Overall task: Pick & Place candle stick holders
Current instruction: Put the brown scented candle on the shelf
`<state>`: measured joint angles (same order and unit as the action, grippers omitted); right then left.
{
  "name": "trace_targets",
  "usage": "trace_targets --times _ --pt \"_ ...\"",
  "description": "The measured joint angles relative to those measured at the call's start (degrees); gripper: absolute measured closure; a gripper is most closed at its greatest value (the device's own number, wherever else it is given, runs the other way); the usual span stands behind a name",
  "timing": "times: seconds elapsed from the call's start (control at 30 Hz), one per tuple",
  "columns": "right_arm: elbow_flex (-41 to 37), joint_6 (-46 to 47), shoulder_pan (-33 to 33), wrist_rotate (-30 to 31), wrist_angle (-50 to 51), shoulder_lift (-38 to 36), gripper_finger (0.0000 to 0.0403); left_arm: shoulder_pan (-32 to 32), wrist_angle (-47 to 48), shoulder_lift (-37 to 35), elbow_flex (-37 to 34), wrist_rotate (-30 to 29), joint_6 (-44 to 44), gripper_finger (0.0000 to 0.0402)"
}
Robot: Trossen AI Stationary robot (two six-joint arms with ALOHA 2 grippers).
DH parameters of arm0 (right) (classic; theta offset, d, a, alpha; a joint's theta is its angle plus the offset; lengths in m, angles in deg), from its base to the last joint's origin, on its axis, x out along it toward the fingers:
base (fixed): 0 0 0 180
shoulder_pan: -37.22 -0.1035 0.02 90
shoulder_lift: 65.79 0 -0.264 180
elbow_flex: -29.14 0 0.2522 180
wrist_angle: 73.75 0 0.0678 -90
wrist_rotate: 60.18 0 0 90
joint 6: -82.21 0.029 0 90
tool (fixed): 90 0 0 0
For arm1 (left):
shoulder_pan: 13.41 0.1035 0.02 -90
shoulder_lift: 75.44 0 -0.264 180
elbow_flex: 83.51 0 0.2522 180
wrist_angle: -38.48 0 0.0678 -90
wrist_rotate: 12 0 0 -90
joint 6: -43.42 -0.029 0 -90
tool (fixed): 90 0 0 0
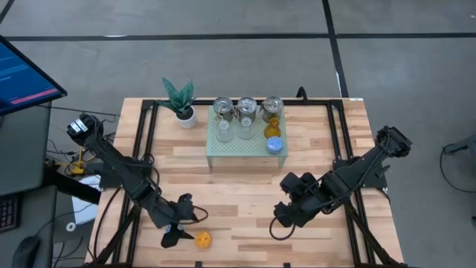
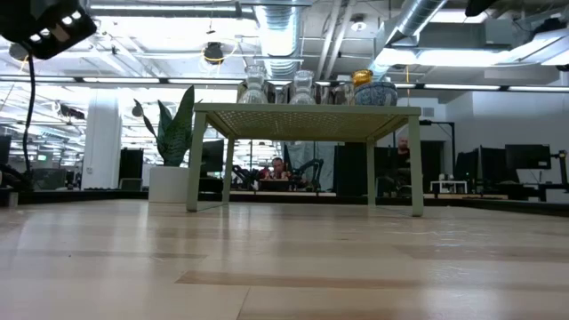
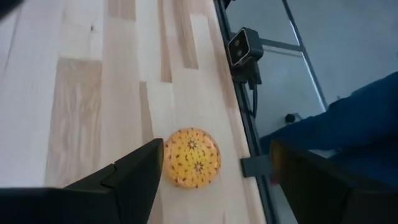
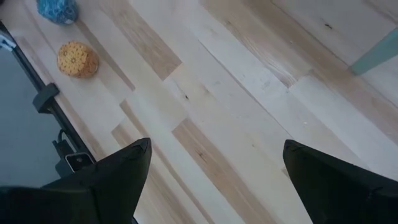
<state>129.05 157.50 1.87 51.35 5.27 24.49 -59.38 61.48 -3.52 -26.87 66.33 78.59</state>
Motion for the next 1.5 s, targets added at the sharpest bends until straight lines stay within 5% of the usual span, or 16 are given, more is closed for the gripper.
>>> trace_targets --times 0.3,1.5 --pt "0.0 0.7 0.6 -0.1 -0.2 0.0 0.0049 -0.9 -12.3 8.5 0.0 -3.8 -8.9 0.0105" --pt "0.0 -0.4 0.2 -0.2 0.2 0.0 0.0049 -1.0 -18.4 20.9 -0.1 -2.5 -11.0 0.0105"
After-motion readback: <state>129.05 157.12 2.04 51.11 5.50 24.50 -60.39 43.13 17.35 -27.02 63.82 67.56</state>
